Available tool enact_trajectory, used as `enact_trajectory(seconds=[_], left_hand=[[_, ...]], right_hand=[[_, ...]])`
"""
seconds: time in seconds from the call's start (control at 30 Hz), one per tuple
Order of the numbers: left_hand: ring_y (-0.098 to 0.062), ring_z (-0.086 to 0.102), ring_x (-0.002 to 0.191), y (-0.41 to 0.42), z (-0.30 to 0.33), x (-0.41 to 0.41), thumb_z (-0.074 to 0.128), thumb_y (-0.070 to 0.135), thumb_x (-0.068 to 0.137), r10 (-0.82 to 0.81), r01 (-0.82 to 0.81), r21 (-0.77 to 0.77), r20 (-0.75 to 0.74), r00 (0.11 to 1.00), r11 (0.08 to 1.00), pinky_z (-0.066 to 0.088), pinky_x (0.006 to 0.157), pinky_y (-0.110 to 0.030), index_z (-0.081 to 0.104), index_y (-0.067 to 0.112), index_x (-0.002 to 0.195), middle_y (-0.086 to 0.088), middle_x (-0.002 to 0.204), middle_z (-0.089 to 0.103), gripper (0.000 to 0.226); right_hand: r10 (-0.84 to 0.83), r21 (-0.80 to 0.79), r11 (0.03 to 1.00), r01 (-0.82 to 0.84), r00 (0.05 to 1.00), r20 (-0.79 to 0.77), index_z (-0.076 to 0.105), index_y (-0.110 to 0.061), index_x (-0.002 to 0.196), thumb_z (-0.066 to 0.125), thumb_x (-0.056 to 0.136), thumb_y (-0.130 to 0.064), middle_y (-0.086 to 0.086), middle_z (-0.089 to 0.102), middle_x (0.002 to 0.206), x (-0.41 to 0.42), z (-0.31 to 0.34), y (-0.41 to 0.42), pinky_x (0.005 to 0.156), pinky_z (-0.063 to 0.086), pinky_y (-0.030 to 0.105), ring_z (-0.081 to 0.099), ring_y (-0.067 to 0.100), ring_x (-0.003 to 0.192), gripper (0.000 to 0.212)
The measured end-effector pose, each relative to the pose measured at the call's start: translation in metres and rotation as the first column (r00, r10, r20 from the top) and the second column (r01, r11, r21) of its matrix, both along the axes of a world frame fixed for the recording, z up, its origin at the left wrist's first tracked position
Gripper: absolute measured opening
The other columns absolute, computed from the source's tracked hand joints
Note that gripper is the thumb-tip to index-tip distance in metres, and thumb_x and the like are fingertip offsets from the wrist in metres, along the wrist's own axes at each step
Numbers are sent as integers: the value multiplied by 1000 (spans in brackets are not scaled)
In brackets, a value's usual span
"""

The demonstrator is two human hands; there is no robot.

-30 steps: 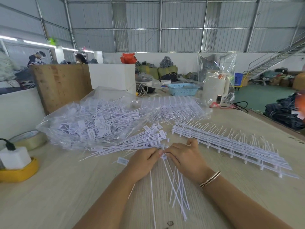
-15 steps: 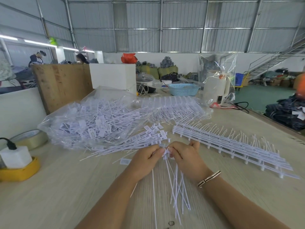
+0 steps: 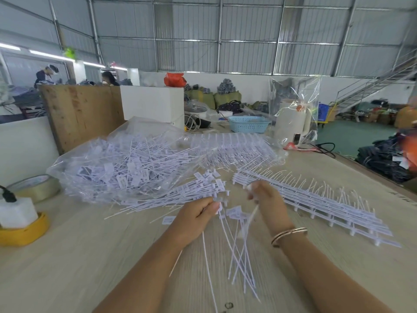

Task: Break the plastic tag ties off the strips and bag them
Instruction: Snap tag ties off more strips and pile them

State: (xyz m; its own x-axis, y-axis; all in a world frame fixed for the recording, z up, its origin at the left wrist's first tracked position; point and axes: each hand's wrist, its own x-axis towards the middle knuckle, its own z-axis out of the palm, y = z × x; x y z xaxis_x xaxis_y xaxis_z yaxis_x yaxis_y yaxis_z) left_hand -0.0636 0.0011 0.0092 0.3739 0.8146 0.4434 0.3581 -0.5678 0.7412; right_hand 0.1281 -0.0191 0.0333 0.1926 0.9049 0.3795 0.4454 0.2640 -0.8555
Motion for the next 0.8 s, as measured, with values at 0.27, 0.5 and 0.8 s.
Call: enact_trajectory(seconds=[0.27, 0.5, 0.8], left_hand=[[-30, 52, 67, 2, -1, 0, 37, 35, 87, 73, -77, -49, -84, 994, 996, 41, 68, -42, 50, 24, 71, -12, 68, 54, 23], [-22, 58, 66, 6, -2, 4, 40, 26, 98, 127, -122, 36, -226, 966, 992, 45, 63, -41, 40, 34, 98, -5, 81, 64, 7], [-2, 54, 81, 1, 4, 18, 35, 9, 99, 145, -142, 62, -59, 988, 988, 41, 69, -13, 46, 20, 108, 6, 93, 56, 17]], right_hand=[[-82, 107, 994, 30, 848, 523, 61, -50, 86, 56, 87, -43, -31, 56, 89, 1, -15, 1, 73, 12, 28, 43, -17, 84, 8], [-56, 237, 968, -88, 839, 541, 61, -43, 112, 40, 83, -60, -30, 47, 107, -3, -18, 3, 76, 15, 28, 41, -8, 104, 39], [60, 191, 949, -252, 736, 674, 64, -43, 104, 60, 82, -49, -18, 54, 81, -20, -16, -6, 76, 19, 33, 38, -11, 80, 23]])
